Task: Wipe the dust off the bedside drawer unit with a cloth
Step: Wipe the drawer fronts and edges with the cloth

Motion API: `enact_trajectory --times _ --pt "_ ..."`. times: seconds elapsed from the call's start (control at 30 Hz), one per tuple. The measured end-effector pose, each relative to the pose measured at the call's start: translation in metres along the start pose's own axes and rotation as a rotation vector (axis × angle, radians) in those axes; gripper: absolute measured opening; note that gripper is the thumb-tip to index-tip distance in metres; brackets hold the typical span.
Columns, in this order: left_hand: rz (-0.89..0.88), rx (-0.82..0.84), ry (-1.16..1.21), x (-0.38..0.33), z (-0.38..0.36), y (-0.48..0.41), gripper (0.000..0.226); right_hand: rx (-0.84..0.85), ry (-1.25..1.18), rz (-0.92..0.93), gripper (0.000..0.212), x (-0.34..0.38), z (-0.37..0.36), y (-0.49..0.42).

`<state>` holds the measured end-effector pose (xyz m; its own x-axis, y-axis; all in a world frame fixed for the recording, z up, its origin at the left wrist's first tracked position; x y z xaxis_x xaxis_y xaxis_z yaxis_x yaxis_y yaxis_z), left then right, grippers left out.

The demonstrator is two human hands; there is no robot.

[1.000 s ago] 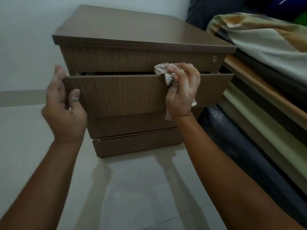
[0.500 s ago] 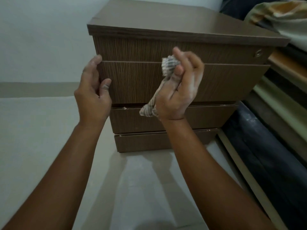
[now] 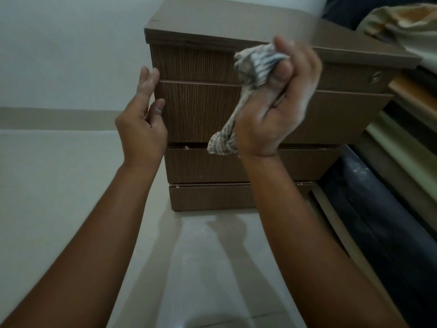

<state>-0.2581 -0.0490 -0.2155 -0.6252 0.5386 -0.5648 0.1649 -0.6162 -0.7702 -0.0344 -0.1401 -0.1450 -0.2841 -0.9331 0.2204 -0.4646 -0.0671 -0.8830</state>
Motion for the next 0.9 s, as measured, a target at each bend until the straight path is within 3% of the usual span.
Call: enact_trajectory --times 0.27,0.37,0.47,0.67,0.9 --pt "0.005 0.109 0.023 0.012 -0.009 0.0 0.06 0.394 0.071 0.012 0.036 -0.013 -0.055 0.056" --pt "-0.049 0.14 -0.013 0.012 -0.011 0.004 0.07 0.598 0.313 0.055 0.029 -0.038 -0.069 0.094" --pt "-0.102 0.164 -0.064 0.013 -0.017 0.009 0.072 0.734 0.58 0.136 0.039 -0.066 -0.07 0.123" --pt "-0.121 0.125 -0.11 0.017 -0.021 0.017 0.071 0.702 0.721 0.322 0.041 -0.083 -0.053 0.118" --pt "-0.103 0.109 -0.119 0.02 -0.028 0.025 0.073 0.498 0.775 0.116 0.056 -0.112 0.021 0.066"
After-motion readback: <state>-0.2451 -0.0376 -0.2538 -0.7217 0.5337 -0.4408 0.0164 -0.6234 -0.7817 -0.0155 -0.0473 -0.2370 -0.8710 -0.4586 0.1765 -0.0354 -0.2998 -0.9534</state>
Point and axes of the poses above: each hand's wrist, its own y-axis away from the middle knuckle, its own z-axis out of the back of the hand, x = y × z, the point moved 9 cm from there along -y, towards the middle knuckle, and after that the axes turned 15 degrees about -y, right-handed, at the moved point
